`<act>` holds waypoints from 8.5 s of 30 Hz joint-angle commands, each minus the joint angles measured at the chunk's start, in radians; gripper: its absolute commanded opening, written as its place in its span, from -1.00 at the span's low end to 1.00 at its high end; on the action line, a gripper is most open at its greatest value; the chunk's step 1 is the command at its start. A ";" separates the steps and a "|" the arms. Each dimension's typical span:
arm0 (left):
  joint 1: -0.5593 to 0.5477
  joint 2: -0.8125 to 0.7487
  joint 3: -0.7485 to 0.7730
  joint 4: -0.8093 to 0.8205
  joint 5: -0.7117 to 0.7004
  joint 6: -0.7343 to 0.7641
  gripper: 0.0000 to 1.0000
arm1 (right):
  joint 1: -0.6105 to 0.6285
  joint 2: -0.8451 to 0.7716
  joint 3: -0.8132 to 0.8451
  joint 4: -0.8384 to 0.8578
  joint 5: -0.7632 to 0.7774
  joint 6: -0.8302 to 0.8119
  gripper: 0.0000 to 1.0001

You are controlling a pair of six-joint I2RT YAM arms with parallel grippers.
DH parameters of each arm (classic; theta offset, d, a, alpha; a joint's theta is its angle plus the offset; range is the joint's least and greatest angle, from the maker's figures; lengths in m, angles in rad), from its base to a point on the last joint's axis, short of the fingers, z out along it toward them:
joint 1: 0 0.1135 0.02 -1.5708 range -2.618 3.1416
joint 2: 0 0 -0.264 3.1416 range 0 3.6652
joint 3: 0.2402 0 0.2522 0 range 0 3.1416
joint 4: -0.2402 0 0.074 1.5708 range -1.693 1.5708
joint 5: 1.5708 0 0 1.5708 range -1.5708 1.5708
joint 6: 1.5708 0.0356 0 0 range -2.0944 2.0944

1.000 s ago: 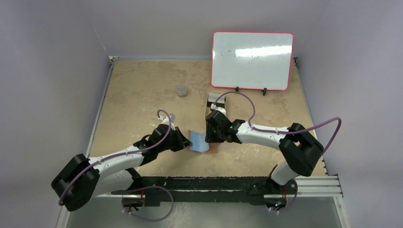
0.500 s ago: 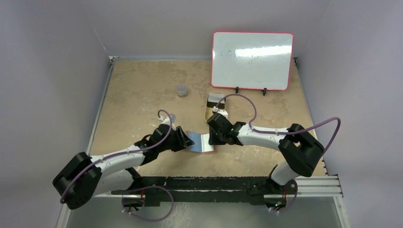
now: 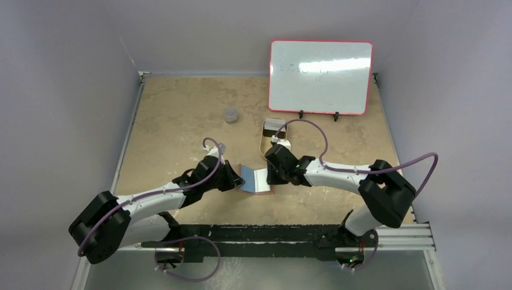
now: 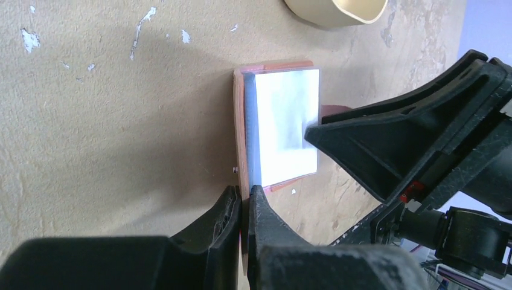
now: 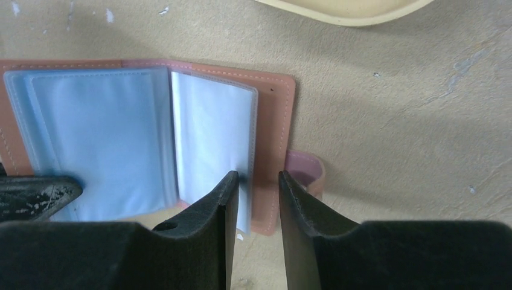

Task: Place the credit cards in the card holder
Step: Open the card holder at the center of the board, then pick up the credit card from the storage box, then insert the credit card into the card holder.

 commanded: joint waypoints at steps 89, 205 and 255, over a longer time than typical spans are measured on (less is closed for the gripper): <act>-0.005 -0.126 0.021 -0.025 0.044 0.006 -1.00 | -0.304 0.186 0.476 0.038 -0.076 -1.363 -1.00; -0.005 0.031 -0.035 -0.029 -0.085 0.049 -1.00 | -0.192 -0.001 -0.295 0.684 -0.477 0.157 -1.00; -0.004 0.026 -0.046 -0.012 -0.099 0.022 -1.00 | -0.148 -0.018 -0.302 0.549 -0.419 0.185 -1.00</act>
